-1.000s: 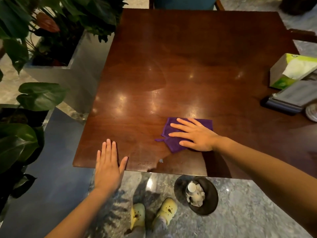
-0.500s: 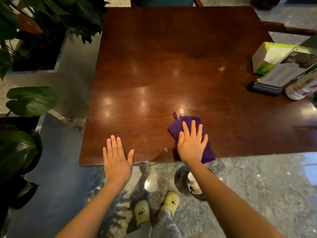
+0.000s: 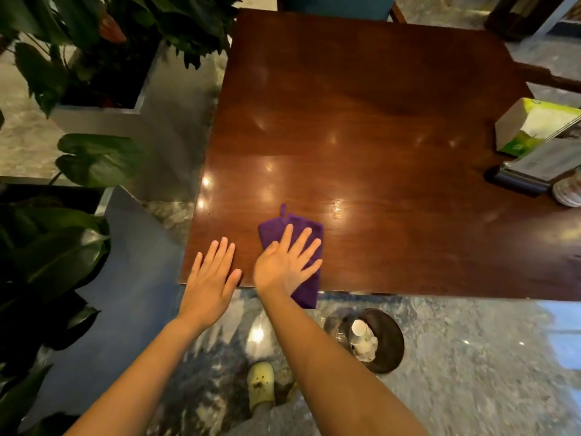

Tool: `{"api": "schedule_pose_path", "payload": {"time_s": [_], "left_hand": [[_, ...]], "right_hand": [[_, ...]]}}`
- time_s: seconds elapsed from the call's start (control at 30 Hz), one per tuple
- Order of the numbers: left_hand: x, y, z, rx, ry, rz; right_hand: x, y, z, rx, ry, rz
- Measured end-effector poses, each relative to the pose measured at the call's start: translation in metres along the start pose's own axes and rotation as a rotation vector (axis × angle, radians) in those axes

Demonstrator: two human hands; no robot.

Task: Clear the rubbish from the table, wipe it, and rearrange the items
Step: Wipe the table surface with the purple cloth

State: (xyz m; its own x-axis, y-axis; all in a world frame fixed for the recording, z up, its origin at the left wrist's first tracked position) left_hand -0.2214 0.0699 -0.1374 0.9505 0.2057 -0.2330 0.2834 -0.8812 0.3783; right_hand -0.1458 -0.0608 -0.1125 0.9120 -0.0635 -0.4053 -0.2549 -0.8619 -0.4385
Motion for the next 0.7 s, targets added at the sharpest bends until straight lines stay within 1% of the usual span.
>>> {"api": "schedule_pose_path", "payload": {"time_s": [0.13,0.27,0.3,0.37,0.43,0.5,0.6,0.7], "left_hand": [[-0.001,-0.004,-0.009,-0.253,-0.01,-0.018],[0.007,-0.007,-0.031,-0.447,0.089,-0.094],[0.012,-0.005,-0.037,-0.437,0.117,-0.086],[0.024,0.006,-0.052,-0.352,0.155,0.003],[0.036,0.025,-0.059,-0.273,0.131,0.14],[0.041,0.041,-0.055,-0.197,0.048,0.211],[0.036,0.045,-0.038,-0.056,-0.085,0.2],[0.028,0.039,-0.034,-0.02,-0.122,0.19]], "right_hand": [[-0.009,-0.026,0.018,0.044,-0.078,-0.09],[-0.016,-0.043,0.03,0.056,-0.252,-0.234],[-0.016,-0.044,0.028,0.054,-0.307,-0.285],[-0.018,-0.037,0.018,0.045,-0.388,-0.416],[-0.017,-0.022,0.001,-0.018,-0.385,-0.572],[-0.012,-0.005,-0.011,-0.168,-0.34,-0.691],[-0.003,0.004,-0.014,-0.378,-0.348,-0.798],[-0.001,-0.003,-0.014,-0.485,-0.339,-0.907]]}}
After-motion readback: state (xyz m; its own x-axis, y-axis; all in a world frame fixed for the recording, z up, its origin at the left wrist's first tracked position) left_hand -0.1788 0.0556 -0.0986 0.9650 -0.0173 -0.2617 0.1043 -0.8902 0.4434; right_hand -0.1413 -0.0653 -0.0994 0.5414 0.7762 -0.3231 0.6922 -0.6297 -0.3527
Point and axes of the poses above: each hand's wrist, its own x-axis towards the middle knuckle, its own z-axis out of the palm, y = z × x, the point moved 8 cm from there along x, towards the middle knuckle, and after that the axes turned 2 degrees about -y, right-handed, at the moved point
